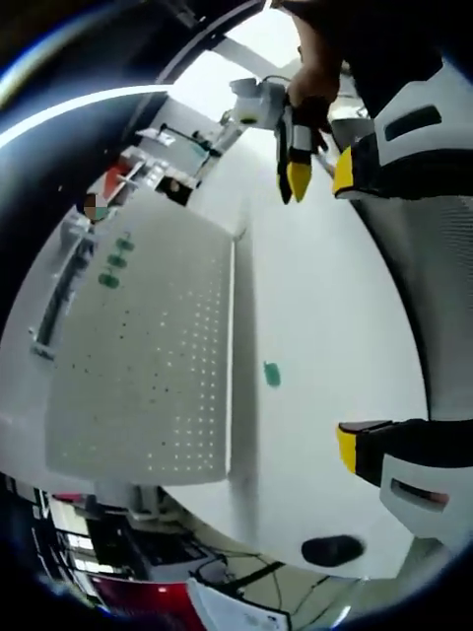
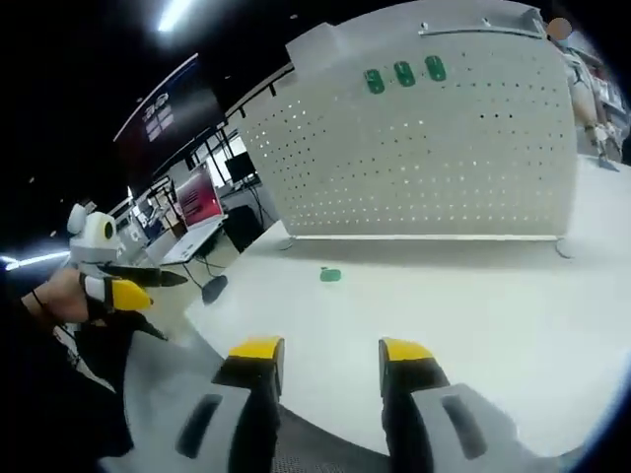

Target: Insert the hook assembly into the mounting plate slot until the hook locks in place.

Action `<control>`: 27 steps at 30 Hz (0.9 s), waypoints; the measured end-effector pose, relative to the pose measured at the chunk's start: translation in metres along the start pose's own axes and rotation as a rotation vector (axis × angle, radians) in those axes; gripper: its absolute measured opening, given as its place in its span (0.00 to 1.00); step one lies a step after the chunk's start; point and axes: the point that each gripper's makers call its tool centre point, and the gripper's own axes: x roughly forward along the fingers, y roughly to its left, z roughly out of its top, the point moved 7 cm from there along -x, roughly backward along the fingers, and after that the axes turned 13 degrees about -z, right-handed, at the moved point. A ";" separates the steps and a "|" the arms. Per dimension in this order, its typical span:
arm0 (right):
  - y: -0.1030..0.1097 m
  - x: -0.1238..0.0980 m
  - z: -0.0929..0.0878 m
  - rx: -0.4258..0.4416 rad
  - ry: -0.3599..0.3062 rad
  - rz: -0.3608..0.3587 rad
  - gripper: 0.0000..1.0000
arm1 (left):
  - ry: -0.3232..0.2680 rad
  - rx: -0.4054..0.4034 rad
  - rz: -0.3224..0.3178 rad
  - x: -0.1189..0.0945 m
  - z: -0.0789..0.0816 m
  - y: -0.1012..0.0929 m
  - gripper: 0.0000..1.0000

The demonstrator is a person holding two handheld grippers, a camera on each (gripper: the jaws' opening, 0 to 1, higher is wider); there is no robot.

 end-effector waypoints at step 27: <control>0.039 0.128 0.016 -0.045 0.122 0.142 0.30 | 0.030 -0.073 0.025 0.023 0.004 0.041 0.91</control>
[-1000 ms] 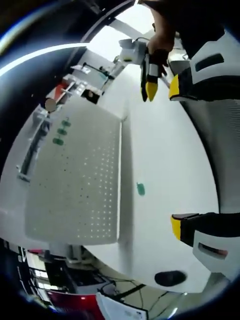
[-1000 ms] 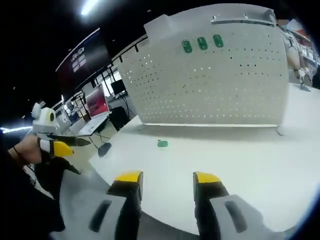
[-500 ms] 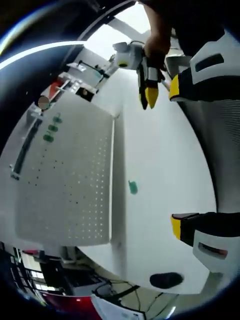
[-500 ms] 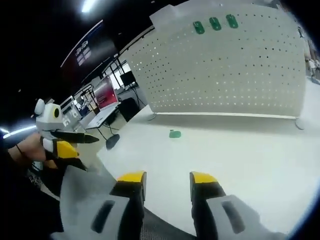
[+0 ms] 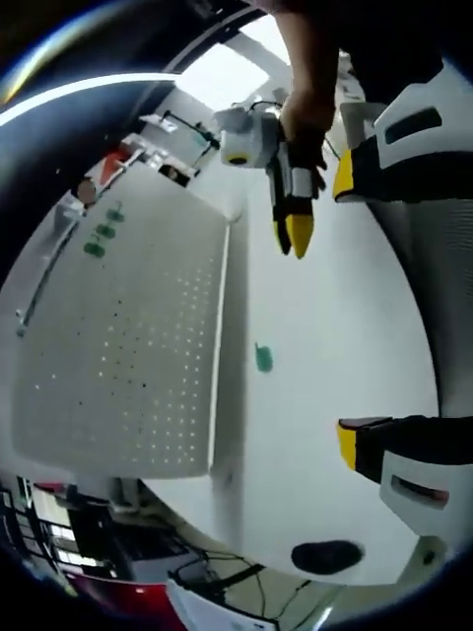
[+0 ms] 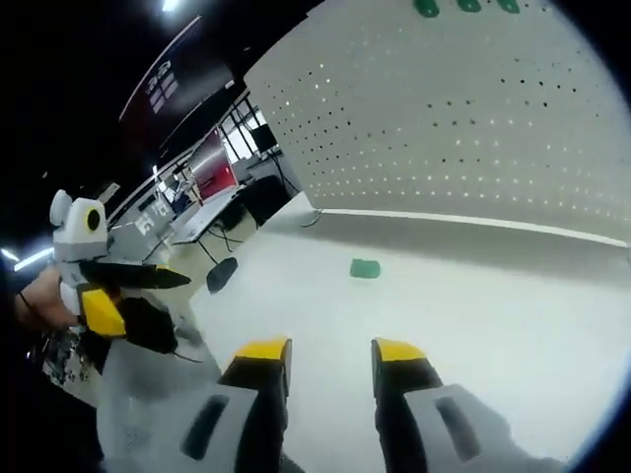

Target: Insert the hook assembly into the mounting plate slot until the hook locks in place.

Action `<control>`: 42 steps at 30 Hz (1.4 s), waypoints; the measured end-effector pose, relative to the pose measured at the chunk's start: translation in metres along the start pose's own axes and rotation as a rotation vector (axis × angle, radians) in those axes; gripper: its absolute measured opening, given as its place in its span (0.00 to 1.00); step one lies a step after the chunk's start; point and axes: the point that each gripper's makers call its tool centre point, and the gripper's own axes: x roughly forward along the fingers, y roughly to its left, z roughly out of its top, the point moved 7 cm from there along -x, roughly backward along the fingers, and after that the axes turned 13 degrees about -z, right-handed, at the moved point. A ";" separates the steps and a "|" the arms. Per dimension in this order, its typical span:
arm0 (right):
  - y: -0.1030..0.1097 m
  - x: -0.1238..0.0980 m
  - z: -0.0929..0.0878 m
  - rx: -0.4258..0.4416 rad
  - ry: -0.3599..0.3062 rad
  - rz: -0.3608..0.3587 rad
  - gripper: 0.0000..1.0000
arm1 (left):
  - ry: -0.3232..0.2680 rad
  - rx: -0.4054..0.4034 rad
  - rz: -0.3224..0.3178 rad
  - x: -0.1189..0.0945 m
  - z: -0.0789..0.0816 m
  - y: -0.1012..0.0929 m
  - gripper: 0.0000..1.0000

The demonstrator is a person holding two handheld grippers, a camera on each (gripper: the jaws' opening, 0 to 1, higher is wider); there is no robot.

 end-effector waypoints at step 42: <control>-0.012 0.134 0.030 0.425 0.071 -0.281 0.03 | 0.016 -0.105 0.023 0.001 -0.014 0.036 0.90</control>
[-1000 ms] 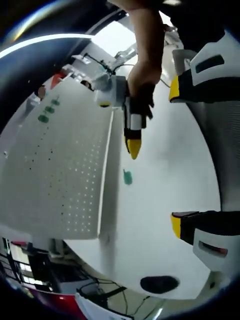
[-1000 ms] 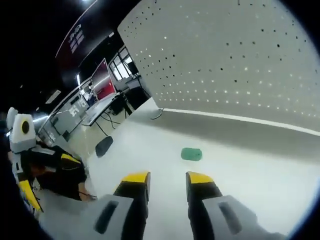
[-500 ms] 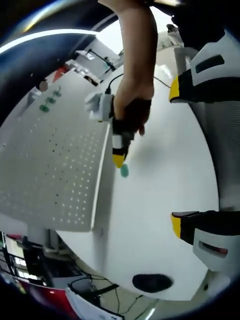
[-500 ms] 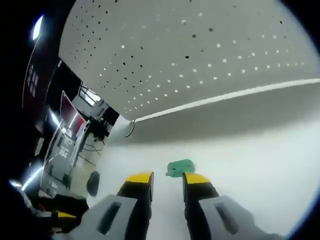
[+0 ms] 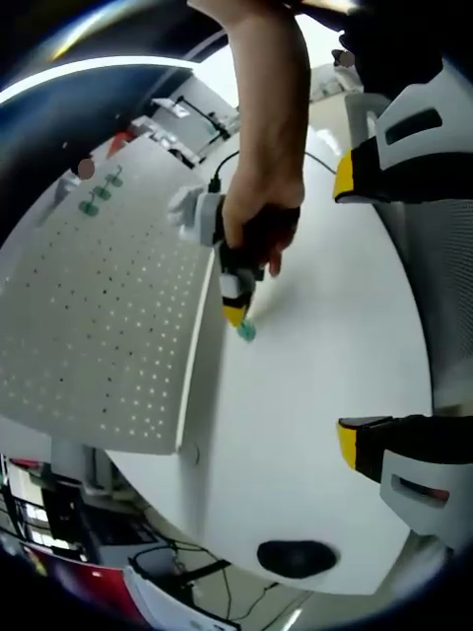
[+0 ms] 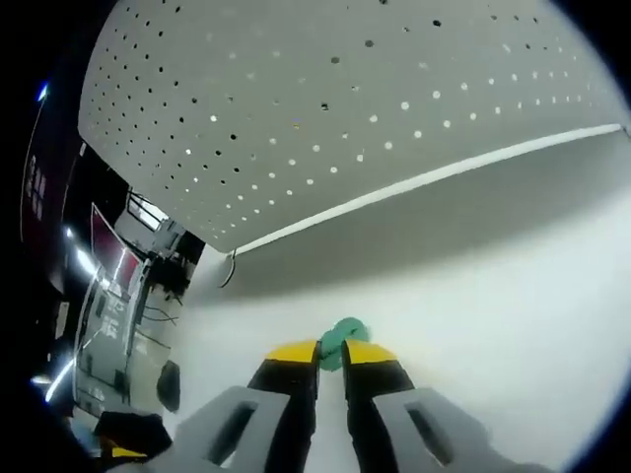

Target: Insert the hook assembly into the mounting plate slot until the hook locks in place.

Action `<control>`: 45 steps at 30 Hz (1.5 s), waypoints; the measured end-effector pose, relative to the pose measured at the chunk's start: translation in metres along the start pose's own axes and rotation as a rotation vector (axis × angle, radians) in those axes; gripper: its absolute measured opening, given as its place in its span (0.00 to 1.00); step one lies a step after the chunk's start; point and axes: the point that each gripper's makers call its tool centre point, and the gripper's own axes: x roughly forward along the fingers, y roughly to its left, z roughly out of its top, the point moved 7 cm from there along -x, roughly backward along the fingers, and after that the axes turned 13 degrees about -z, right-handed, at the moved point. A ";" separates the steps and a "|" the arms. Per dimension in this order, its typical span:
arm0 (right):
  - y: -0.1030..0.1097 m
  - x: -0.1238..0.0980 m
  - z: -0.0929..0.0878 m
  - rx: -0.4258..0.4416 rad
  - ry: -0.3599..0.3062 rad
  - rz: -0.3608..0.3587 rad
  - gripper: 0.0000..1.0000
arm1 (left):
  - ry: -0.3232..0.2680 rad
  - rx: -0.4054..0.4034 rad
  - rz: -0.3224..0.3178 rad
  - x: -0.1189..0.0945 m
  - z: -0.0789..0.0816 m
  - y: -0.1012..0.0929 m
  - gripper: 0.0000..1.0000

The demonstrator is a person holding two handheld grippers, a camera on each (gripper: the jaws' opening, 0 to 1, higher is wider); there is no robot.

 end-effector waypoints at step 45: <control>0.054 -0.199 0.034 -0.155 -0.358 0.419 0.00 | -0.215 0.074 -0.051 -0.006 0.075 -0.040 0.85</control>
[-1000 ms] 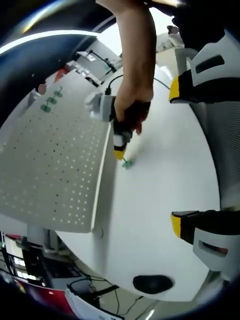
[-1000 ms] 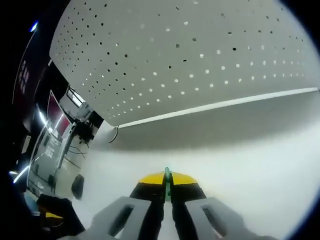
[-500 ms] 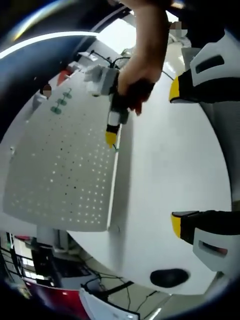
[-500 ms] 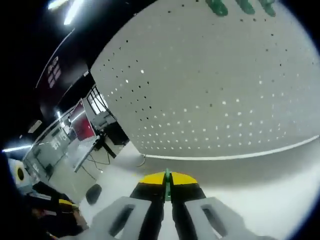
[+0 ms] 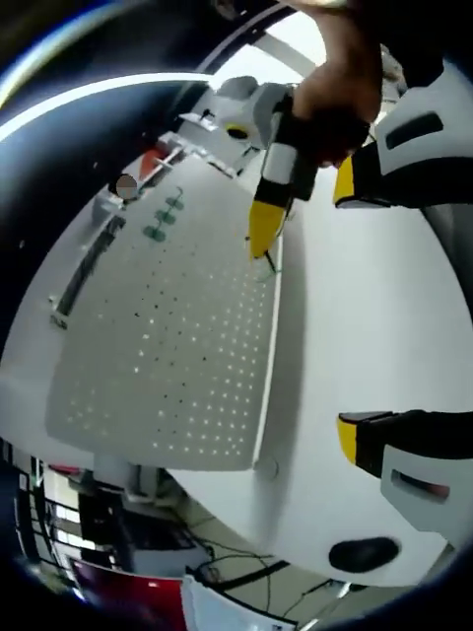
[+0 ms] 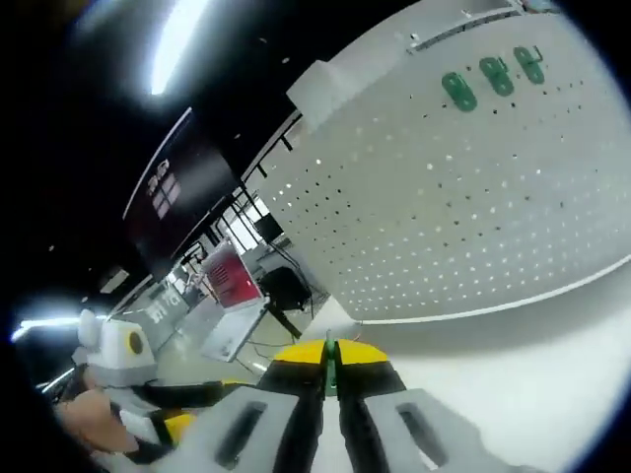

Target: Insert the hook assembly into the mounting plate slot until the hook locks in place.

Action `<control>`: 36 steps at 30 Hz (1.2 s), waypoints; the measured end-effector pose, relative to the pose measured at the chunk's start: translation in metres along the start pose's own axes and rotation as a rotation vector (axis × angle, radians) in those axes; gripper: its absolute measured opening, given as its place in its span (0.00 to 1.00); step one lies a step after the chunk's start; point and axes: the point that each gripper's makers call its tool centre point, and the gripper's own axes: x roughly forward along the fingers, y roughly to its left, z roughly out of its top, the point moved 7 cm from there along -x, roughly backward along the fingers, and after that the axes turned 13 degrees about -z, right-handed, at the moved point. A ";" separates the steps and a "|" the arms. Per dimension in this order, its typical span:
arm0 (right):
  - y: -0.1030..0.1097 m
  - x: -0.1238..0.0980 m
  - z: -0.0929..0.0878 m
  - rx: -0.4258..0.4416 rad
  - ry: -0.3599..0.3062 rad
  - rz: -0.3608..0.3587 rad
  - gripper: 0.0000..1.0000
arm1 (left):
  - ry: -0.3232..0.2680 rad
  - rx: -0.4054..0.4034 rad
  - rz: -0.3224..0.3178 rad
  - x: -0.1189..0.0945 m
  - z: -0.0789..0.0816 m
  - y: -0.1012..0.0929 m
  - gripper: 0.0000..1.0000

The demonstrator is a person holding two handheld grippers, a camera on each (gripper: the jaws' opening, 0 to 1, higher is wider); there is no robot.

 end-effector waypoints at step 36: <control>0.058 -0.069 0.006 -0.113 -0.218 0.076 0.00 | -0.063 -0.084 -0.290 0.000 0.023 -0.063 0.11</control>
